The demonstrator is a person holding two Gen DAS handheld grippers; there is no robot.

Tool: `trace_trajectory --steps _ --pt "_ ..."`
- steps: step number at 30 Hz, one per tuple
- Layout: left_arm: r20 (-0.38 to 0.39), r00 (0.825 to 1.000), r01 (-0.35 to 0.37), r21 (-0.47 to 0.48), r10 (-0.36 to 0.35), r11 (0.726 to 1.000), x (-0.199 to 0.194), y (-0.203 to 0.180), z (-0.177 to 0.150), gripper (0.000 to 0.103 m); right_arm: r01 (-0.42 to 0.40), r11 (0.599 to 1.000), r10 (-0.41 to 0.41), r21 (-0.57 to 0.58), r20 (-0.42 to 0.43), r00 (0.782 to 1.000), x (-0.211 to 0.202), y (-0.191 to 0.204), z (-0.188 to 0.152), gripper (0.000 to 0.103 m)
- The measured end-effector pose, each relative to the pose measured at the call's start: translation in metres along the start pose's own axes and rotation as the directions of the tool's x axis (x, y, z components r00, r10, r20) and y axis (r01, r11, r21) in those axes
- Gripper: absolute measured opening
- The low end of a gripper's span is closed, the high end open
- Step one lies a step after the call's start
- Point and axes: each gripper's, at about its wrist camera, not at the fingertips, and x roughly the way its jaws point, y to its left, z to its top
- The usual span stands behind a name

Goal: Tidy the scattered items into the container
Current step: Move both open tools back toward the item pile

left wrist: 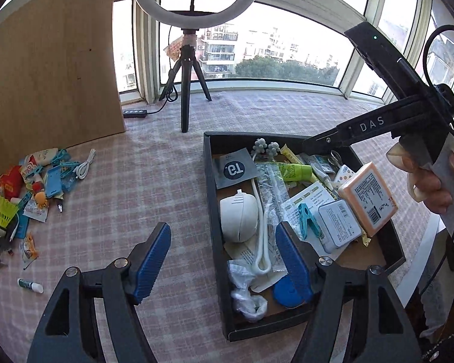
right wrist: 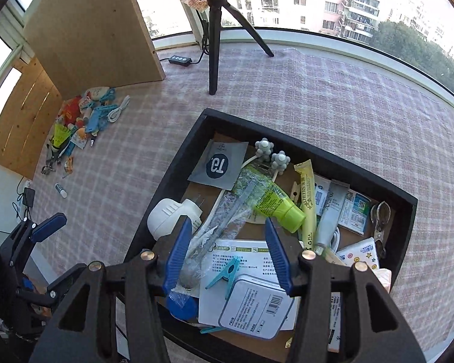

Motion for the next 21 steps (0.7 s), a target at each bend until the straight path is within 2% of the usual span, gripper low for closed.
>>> trace_trajectory --steps 5,10,12,17,21 --pt "-0.012 0.994 -0.106 -0.126 0.106 0.986 -0.008 0.057 -0.016 0.069 -0.059 0.994 0.057 -0.096 -0.019 0.998 0.020 0.052 0.019 0.050" --pt "-0.053 0.975 -0.221 -0.242 0.215 0.945 -0.014 0.117 -0.037 0.067 -0.117 0.980 0.114 -0.161 -0.029 0.993 0.042 0.108 0.038 0.050" --pt "-0.084 0.966 -0.260 -0.299 0.246 0.918 -0.016 0.144 -0.047 0.067 -0.141 0.974 0.138 -0.180 -0.031 0.990 0.051 0.129 0.046 0.050" --pt "-0.144 0.941 -0.339 -0.433 0.307 0.835 -0.018 0.204 -0.068 0.064 -0.142 0.965 0.145 -0.221 0.000 0.989 0.071 0.178 0.077 0.050" --pt "-0.185 0.928 -0.371 -0.506 0.322 0.779 -0.012 0.237 -0.079 0.064 -0.150 0.957 0.150 -0.247 -0.016 0.988 0.096 0.209 0.114 0.050"
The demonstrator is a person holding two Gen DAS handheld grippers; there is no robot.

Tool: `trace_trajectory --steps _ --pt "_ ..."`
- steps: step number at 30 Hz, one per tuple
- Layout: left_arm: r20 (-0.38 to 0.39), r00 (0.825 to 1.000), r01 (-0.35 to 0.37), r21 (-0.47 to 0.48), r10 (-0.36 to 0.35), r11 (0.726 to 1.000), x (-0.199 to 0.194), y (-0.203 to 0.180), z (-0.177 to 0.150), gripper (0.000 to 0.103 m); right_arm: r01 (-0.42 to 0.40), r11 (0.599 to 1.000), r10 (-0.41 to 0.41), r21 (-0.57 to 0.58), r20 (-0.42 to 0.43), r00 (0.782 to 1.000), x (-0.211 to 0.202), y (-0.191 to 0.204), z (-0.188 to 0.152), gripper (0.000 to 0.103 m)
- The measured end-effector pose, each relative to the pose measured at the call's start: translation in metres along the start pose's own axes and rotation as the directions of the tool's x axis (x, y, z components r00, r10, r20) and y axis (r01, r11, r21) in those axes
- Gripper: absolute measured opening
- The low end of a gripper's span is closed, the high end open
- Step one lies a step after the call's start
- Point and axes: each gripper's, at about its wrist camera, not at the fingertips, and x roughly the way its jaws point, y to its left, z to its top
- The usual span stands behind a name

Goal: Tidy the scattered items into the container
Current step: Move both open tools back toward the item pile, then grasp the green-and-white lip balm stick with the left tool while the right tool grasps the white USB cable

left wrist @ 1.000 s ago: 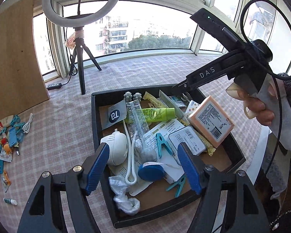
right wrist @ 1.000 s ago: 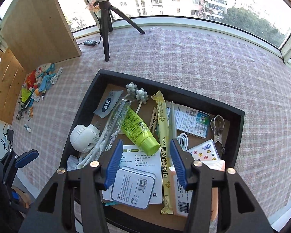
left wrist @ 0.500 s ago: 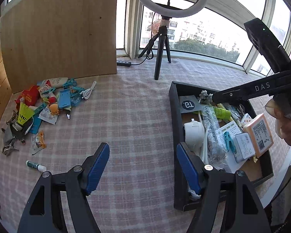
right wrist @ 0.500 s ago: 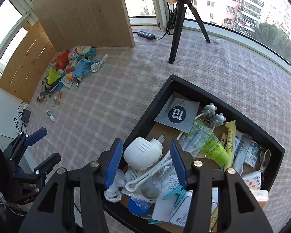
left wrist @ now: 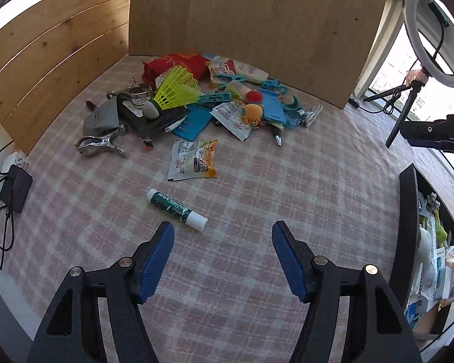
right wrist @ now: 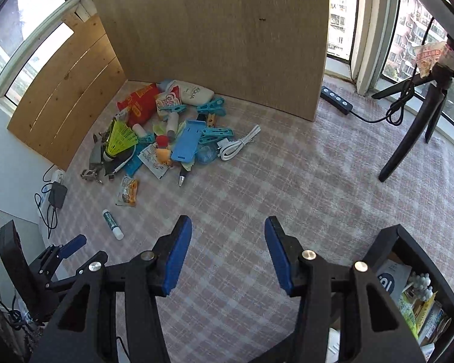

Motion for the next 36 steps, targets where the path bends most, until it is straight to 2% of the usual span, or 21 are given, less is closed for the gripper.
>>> trace_trajectory --steps 3,6,10,12,17,25,28,29,31,32,34,35,36 --pt "-0.019 1.000 -0.010 -0.038 0.009 0.999 0.012 0.012 0.005 0.064 -0.003 1.000 0.003 -0.002 -0.037 0.999 0.027 0.010 0.030 0.050" --pt "-0.029 0.999 -0.016 -0.044 0.015 0.999 0.021 0.016 0.009 0.064 0.051 0.999 -0.051 -0.002 -0.079 0.996 0.055 0.015 0.055 0.050" --pt "-0.033 0.999 -0.029 -0.019 0.028 0.999 0.029 0.020 0.015 0.064 0.065 0.985 -0.041 0.157 -0.148 0.988 0.090 -0.007 0.074 0.050" --pt "-0.043 0.999 -0.030 -0.015 0.029 0.999 0.034 0.023 0.018 0.064 0.101 0.970 -0.066 0.221 -0.161 0.985 0.105 -0.018 0.080 0.050" --pt "-0.061 0.998 -0.010 -0.097 0.004 0.995 0.045 0.035 0.027 0.063 0.126 0.935 -0.062 0.331 -0.197 0.978 0.139 -0.034 0.089 0.050" --pt "-0.109 0.992 -0.072 -0.075 0.063 0.995 0.063 0.032 0.027 0.062 0.173 0.940 -0.113 0.295 -0.211 0.971 0.160 -0.021 0.094 0.049" --pt "-0.131 0.988 -0.090 -0.041 0.084 0.995 0.071 0.027 0.020 0.049 0.185 0.950 -0.132 0.252 -0.212 0.968 0.162 -0.016 0.093 0.049" --pt "-0.140 0.986 -0.094 -0.033 0.088 0.995 0.075 0.027 0.018 0.048 0.187 0.954 -0.137 0.232 -0.215 0.967 0.163 -0.014 0.093 0.048" --pt "-0.123 0.986 -0.114 -0.010 0.112 0.993 0.076 0.026 0.015 0.042 0.183 0.962 -0.137 0.204 -0.219 0.966 0.162 -0.013 0.092 0.045" --pt "-0.120 0.987 -0.112 -0.007 0.110 0.994 0.075 0.027 0.015 0.041 0.182 0.962 -0.136 0.202 -0.222 0.966 0.162 -0.016 0.091 0.042" --pt "-0.117 0.986 -0.118 -0.010 0.116 0.993 0.074 0.030 0.014 0.027 0.187 0.959 -0.138 0.212 -0.228 0.964 0.160 -0.022 0.091 0.027" --pt "-0.116 0.986 -0.120 -0.012 0.118 0.993 0.073 0.033 0.014 0.023 0.182 0.960 -0.131 0.215 -0.230 0.964 0.159 -0.025 0.090 0.025" --pt "-0.117 0.986 -0.121 -0.013 0.119 0.993 0.072 0.037 0.013 0.014 0.178 0.961 -0.128 0.212 -0.231 0.965 0.159 -0.026 0.089 0.021"
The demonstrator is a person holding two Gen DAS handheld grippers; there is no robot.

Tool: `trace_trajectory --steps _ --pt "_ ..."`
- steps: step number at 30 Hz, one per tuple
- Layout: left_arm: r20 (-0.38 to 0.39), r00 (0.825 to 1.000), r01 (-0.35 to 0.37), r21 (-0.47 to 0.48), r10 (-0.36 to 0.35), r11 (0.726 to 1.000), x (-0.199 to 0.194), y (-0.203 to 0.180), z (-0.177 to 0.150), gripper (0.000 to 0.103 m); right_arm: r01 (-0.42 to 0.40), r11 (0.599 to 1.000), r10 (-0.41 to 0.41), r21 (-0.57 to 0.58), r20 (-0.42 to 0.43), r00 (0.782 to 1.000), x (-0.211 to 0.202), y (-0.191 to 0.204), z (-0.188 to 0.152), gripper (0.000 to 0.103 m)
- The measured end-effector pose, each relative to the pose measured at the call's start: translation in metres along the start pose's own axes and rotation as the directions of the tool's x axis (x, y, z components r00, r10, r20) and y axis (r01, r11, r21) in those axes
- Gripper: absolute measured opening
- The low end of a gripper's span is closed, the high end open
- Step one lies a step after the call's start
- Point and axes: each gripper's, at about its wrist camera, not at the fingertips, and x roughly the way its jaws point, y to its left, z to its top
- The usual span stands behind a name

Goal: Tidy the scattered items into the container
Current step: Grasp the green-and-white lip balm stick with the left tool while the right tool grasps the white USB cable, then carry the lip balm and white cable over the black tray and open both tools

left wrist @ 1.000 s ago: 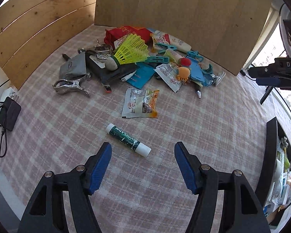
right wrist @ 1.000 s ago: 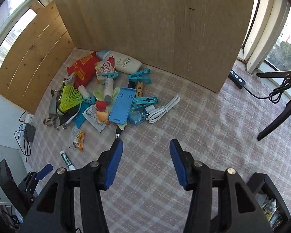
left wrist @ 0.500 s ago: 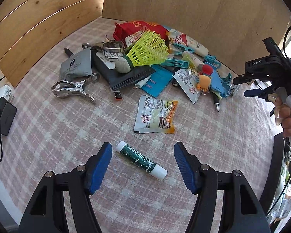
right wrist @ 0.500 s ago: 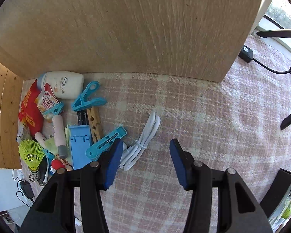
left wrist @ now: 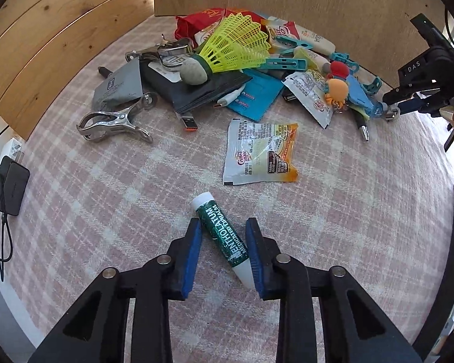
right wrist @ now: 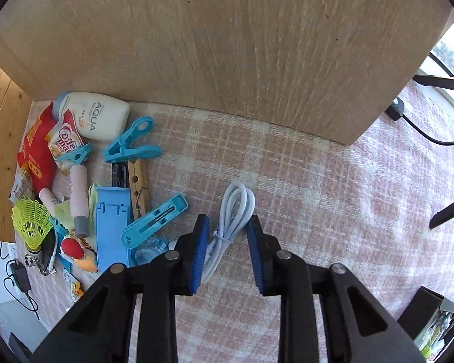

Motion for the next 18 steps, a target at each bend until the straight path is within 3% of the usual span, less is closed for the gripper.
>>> trace_trajectory --steps 2,7,18 --pt "0.003 1.000 0.002 0.011 -0.002 1.000 0.000 0.002 -0.002 0.014 0.013 1.000 -0.013 -0.018 0.003 1.000 0.000 0.000 -0.003 0.017" --pt "0.008 1.000 0.004 0.036 -0.004 0.999 -0.002 0.000 -0.008 0.014 0.024 0.999 -0.023 -0.035 0.003 1.000 -0.001 0.004 -0.012 0.015" --pt "0.060 0.994 0.093 -0.008 -0.092 0.996 -0.047 0.027 -0.041 0.014 -0.100 0.994 0.101 -0.052 0.026 0.995 -0.048 -0.024 -0.072 0.015"
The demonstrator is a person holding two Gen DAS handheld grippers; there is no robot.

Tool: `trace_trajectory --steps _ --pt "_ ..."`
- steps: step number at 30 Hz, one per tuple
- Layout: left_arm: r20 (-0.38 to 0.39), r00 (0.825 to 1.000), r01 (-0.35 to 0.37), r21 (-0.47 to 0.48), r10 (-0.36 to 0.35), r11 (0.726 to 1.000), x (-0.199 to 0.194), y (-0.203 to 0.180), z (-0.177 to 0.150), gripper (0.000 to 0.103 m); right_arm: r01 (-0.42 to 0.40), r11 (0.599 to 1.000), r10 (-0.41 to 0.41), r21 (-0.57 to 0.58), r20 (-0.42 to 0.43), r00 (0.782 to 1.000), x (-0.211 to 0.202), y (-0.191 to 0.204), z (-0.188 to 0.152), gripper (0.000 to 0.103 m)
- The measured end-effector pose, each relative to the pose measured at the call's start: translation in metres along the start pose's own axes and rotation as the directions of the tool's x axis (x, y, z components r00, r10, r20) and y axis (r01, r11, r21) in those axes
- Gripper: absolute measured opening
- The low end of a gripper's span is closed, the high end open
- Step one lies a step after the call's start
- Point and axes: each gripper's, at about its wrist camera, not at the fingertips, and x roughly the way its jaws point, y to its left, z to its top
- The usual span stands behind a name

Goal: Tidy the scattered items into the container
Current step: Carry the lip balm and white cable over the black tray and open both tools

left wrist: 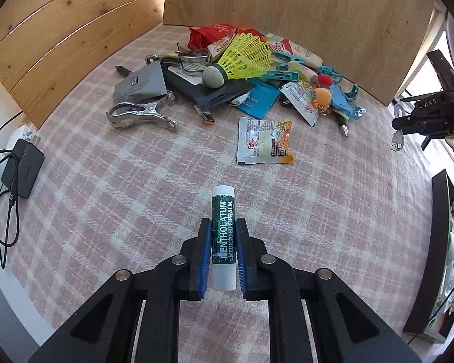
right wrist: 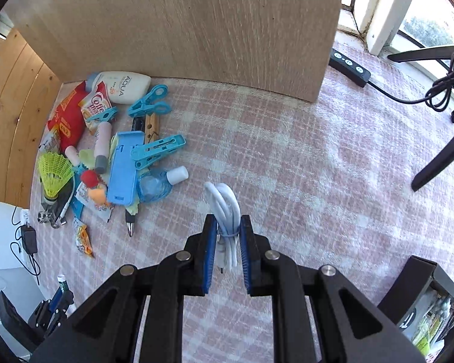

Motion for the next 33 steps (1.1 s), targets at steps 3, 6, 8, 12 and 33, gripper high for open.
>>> trace_trajectory --steps 3,6,8,12,33 --pt "0.024 1.000 0.000 0.024 0.000 1.000 -0.019 -0.011 0.000 0.014 -0.029 1.000 0.029 -0.008 0.020 0.999 -0.026 -0.010 -0.020 0.015" --pt "0.039 0.999 0.025 0.060 -0.027 0.998 -0.036 -0.034 -0.006 0.014 -0.039 0.999 0.039 -0.011 0.046 0.998 -0.053 -0.025 -0.036 0.015" --pt "0.050 0.998 0.042 0.089 -0.046 0.995 -0.046 -0.049 -0.008 0.014 -0.036 0.999 0.037 -0.009 0.060 0.998 -0.072 -0.043 -0.039 0.015" --pt "0.052 0.992 0.104 0.161 -0.114 0.981 -0.064 -0.086 -0.015 0.014 -0.020 1.000 0.019 0.010 0.085 0.996 -0.107 -0.075 -0.073 0.015" --pt "-0.082 0.906 0.374 0.615 -0.416 0.694 -0.115 -0.363 -0.102 0.016 0.115 0.943 -0.174 0.313 0.167 0.970 -0.218 -0.283 -0.268 0.020"
